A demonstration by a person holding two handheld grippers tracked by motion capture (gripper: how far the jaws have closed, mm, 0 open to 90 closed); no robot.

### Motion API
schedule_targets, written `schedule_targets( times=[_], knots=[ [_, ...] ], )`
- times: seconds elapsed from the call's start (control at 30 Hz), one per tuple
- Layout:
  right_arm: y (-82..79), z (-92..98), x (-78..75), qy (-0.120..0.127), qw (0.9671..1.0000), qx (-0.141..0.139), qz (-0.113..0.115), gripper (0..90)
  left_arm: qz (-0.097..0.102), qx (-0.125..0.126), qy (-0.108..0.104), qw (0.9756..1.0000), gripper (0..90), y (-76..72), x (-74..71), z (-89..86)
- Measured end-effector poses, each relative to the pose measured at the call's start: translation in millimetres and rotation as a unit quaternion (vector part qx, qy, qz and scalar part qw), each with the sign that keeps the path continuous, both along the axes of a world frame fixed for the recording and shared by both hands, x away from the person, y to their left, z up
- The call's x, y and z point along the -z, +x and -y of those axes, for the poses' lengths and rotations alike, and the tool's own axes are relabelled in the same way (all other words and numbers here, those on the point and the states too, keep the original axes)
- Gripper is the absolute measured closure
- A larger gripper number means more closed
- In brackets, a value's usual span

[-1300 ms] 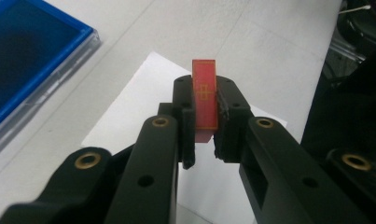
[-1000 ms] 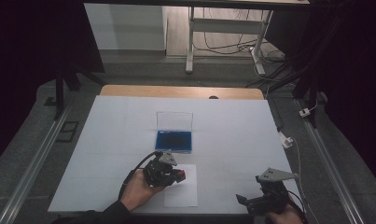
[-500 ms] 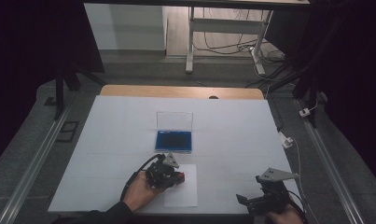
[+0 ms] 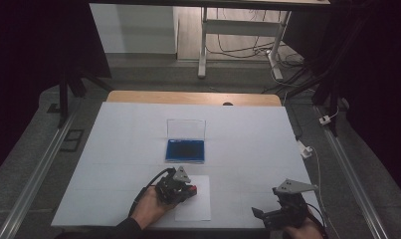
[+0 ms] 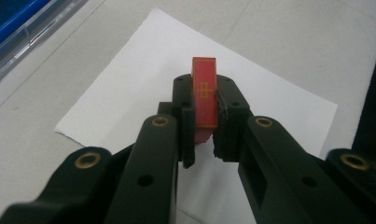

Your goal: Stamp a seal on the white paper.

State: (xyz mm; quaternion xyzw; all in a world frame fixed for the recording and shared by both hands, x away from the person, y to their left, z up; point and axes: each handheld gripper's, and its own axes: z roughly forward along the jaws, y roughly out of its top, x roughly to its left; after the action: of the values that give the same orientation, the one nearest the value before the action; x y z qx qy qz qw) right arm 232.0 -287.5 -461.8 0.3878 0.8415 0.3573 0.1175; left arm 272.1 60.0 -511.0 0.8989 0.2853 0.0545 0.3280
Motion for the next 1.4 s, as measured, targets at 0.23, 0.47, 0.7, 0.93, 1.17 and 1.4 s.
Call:
schedule_targets(
  times=[0.23, 0.47, 0.7, 0.93, 1.17, 1.4],
  knots=[
    [-0.1, -0.2, 0.0, -0.002, 1.0000, 0.000, 0.000, 0.0, -0.008, -0.002, -0.009, 0.9999, 80.1, 2.2, 1.2, -2.4],
    [-0.1, -0.2, 0.1, -0.002, 1.0000, 0.000, 0.000, 0.0, -0.034, -0.005, -0.034, 0.9989, 80.1, 8.6, 3.7, -8.7],
    [0.0, -0.3, 0.1, -0.002, 1.0000, 0.000, 0.000, 0.0, 0.002, -0.009, 0.000, 1.0000, 80.1, -1.9, 1.0, 1.0],
    [-0.3, -0.1, 0.0, -0.003, 1.0000, 0.000, 0.001, 0.0, -0.005, -0.004, -0.001, 1.0000, 79.9, 0.8, 0.5, -0.6],
    [-0.2, 0.3, 0.0, -0.002, 1.0000, 0.000, 0.000, 0.0, -0.005, -0.002, 0.000, 1.0000, 79.7, 1.7, -0.5, -0.4],
    [-0.8, 0.1, -0.2, -0.003, 1.0000, -0.003, 0.004, 0.0, -0.006, 0.001, 0.003, 1.0000, 79.4, 3.1, -1.9, -0.2]
  ],
)
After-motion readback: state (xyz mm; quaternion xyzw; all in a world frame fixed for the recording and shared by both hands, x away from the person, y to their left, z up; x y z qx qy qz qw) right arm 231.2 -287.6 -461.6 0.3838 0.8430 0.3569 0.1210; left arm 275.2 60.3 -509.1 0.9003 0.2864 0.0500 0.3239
